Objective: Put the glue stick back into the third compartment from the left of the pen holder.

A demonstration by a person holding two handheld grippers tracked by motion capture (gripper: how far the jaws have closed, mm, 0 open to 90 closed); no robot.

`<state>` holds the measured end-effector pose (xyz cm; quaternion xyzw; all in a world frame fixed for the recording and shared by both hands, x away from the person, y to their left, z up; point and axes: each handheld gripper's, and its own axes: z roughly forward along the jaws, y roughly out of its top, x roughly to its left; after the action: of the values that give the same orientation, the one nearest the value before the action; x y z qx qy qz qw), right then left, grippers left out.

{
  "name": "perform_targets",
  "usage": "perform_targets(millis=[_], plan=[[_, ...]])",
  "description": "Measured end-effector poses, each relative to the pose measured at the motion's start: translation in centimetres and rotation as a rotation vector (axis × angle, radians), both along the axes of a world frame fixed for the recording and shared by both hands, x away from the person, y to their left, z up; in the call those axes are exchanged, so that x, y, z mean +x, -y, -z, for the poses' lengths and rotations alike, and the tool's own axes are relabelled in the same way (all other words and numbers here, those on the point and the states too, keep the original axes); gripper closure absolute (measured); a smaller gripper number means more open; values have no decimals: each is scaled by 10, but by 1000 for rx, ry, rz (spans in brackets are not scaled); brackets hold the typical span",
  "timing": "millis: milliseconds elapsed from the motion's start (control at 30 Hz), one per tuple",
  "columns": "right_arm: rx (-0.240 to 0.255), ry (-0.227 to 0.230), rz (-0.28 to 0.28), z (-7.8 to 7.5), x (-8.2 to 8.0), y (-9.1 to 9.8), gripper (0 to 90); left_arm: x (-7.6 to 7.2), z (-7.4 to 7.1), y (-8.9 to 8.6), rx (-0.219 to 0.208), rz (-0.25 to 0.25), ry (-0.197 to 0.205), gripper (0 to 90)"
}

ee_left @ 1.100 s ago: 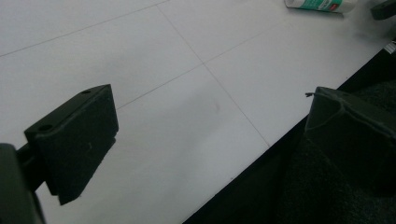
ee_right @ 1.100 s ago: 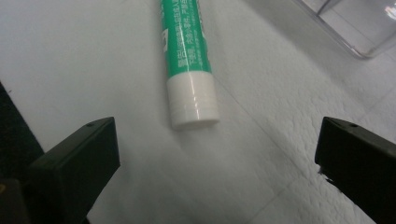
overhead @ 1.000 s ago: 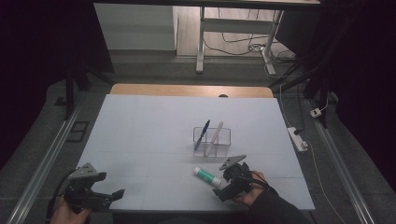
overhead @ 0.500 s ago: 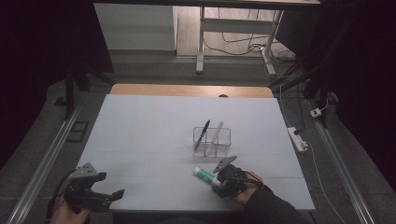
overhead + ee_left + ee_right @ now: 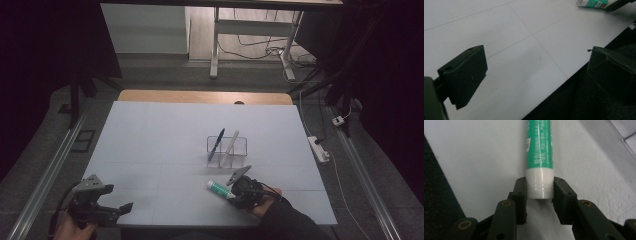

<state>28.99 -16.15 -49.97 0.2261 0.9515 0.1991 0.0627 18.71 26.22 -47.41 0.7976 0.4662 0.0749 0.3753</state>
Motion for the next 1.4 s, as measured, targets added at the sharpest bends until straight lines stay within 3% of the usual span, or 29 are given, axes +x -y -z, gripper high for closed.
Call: perform_targets(millis=[133,267,367,467,700,900,1200,1400], plan=[[16,-3,-25,-3,-2,0,659,0,-1,1,1,34,3,31],[41,9,-45,-10,-4,1,659,2,-2,2,-65,77,24,21],[59,16,-60,-16,-5,2,659,7,-6,8,-74,108,33,11],[76,17,-76,-21,-6,2,659,13,-13,20,-62,156,63,5],[113,-8,-123,-34,-8,1,659,37,-25,56,6,287,89,11],[117,-15,-166,-42,-9,-3,659,59,-31,88,30,438,118,7],[102,-12,-236,-54,-12,-11,658,82,-28,134,82,639,124,0],[87,-14,-272,-59,-14,-16,658,94,-26,160,112,716,140,33]])
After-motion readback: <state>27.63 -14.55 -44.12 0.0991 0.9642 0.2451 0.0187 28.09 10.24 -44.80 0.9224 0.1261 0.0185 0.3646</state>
